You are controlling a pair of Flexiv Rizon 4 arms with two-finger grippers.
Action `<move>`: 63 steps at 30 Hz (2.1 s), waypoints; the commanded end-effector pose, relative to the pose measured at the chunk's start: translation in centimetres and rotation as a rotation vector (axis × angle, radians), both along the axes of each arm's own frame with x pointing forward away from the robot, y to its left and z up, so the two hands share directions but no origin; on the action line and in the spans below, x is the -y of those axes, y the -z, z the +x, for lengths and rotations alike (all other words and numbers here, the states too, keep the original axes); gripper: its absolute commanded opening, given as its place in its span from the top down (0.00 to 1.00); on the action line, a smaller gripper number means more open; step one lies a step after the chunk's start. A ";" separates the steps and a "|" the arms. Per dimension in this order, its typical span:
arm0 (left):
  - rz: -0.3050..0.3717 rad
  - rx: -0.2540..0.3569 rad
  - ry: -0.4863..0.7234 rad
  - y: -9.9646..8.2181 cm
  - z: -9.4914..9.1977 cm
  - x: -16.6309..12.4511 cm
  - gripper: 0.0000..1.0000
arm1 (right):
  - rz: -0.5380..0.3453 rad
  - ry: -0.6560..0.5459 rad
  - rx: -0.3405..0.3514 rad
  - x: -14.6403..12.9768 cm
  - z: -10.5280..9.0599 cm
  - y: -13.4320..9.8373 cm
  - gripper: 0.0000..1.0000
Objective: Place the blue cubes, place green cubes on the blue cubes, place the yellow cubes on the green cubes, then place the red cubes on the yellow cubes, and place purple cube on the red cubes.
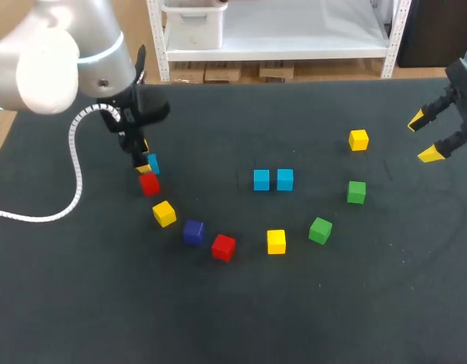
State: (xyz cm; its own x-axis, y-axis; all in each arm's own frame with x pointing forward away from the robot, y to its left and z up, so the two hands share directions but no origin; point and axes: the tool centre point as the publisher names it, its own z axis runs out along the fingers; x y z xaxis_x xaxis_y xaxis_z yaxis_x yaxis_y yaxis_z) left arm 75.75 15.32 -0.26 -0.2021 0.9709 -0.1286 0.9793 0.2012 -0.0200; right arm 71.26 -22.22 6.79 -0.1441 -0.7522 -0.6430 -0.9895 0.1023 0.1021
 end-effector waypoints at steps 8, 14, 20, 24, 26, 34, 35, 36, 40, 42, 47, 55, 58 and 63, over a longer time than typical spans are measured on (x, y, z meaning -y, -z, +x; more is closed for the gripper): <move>0.000 0.018 0.003 -0.4 -0.8 0.0 1.00 | 0.002 0.000 0.001 0.0 0.0 0.0 0.00; -0.015 0.031 0.039 -2.3 -0.8 1.6 1.00 | 0.002 0.000 0.001 0.0 0.0 0.0 0.00; -0.029 0.030 0.093 -3.5 -0.7 3.9 1.00 | 0.002 0.000 0.001 0.0 0.0 0.0 0.00; -0.044 0.026 0.127 -3.8 -0.5 6.2 1.00 | 0.002 0.000 0.001 0.0 0.0 0.0 0.00; -0.053 0.031 0.141 -3.9 -0.6 7.3 1.00 | 0.002 0.000 0.001 0.0 0.0 0.0 0.00; -0.071 0.022 0.193 -3.8 -1.6 11.0 1.00 | 0.002 0.000 0.001 0.0 0.0 0.0 0.00; -0.065 0.020 0.201 -3.8 -1.8 11.3 1.00 | 0.002 0.000 0.001 0.0 0.0 0.0 0.00; -0.065 0.020 0.203 -3.7 -1.9 11.5 1.00 | 0.002 0.000 0.001 0.0 0.0 0.0 0.00; -0.034 0.033 0.221 -3.8 -2.5 12.4 1.00 | 0.002 0.000 0.001 0.0 0.0 0.0 0.00; -0.028 0.035 0.214 -3.7 -2.7 12.8 1.00 | 0.002 0.000 0.001 0.0 0.0 0.0 0.00; -0.009 0.034 0.223 -3.2 -3.4 14.5 1.00 | 0.002 0.000 0.001 0.0 0.0 0.0 0.00; -0.010 0.033 0.212 -2.4 -4.6 16.4 1.00 | 0.002 0.000 0.001 0.0 0.0 0.0 0.00; -0.017 0.029 0.203 -2.1 -5.0 16.6 1.00 | 0.002 0.000 0.001 0.0 0.0 0.0 0.00; -0.027 0.029 0.187 -1.7 -5.1 16.3 1.00 | 0.002 0.000 0.001 0.0 0.0 0.0 0.00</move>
State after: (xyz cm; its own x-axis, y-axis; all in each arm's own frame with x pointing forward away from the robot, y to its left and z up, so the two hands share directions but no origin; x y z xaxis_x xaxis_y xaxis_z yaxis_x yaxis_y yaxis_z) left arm 70.77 -1.25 1.60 -0.0149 0.9883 -0.1515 0.9999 0.0154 0.0019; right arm 71.26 -22.22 6.79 -0.1441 -0.7522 -0.6430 -0.9895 0.1023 0.1021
